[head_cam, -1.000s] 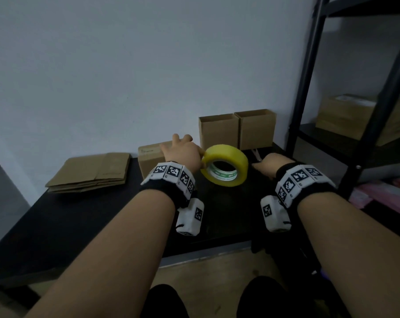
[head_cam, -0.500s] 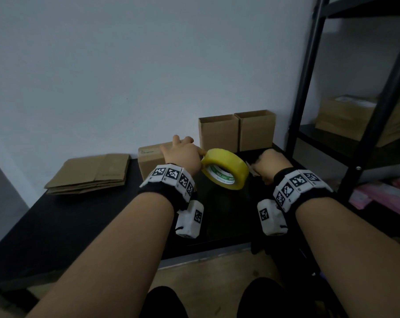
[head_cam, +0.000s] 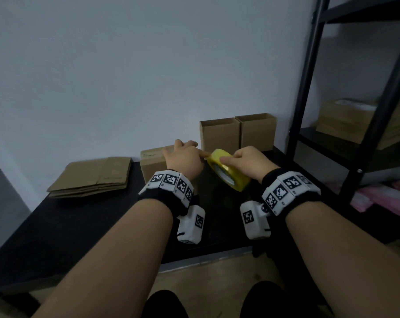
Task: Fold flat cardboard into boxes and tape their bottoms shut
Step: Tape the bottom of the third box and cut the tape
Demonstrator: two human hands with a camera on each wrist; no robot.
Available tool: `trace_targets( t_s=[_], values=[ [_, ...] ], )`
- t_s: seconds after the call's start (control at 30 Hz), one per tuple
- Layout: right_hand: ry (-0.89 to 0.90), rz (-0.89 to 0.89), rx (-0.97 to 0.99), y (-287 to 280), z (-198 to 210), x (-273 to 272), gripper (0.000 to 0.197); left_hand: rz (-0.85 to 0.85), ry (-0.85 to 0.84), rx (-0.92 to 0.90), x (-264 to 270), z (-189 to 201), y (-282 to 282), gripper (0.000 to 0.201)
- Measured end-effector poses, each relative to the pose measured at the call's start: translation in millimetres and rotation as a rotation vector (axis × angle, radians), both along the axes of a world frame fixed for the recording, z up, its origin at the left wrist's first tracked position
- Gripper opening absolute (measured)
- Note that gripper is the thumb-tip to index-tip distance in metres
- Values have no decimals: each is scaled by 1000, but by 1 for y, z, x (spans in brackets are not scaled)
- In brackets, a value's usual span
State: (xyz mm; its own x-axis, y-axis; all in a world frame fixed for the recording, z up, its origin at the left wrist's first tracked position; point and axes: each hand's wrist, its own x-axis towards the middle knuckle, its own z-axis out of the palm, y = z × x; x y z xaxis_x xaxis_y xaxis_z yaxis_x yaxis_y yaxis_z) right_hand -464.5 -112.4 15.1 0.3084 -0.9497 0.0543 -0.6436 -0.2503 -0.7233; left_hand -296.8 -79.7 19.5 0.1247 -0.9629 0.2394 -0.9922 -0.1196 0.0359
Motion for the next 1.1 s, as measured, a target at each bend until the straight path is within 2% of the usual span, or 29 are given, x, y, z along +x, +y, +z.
trace_targets(
  t_s=[0.17,0.3,0.4,0.6,0.83,1.0,1.1],
  values=[
    [126,-70,-112,-5,-2,4,38,-64,8,70,5,1,2,48],
    [147,-82,-173,-5,-4,8,40,-74,-20,68,6,0,2,49],
    [242,-149,-220,-8,-6,10,42,-78,27,51,7,1,2,54],
    [417,-269,-227,-11,-12,3,39,-31,109,-47,4,2,2,38],
    [533,-312,-79,-13,-11,-1,36,-39,131,-70,6,2,1,41],
    [564,-270,20,-12,-14,-2,46,-36,164,-93,7,1,1,42],
    [575,-261,53,-12,-13,-3,54,-20,239,-122,7,3,1,38]
  ],
)
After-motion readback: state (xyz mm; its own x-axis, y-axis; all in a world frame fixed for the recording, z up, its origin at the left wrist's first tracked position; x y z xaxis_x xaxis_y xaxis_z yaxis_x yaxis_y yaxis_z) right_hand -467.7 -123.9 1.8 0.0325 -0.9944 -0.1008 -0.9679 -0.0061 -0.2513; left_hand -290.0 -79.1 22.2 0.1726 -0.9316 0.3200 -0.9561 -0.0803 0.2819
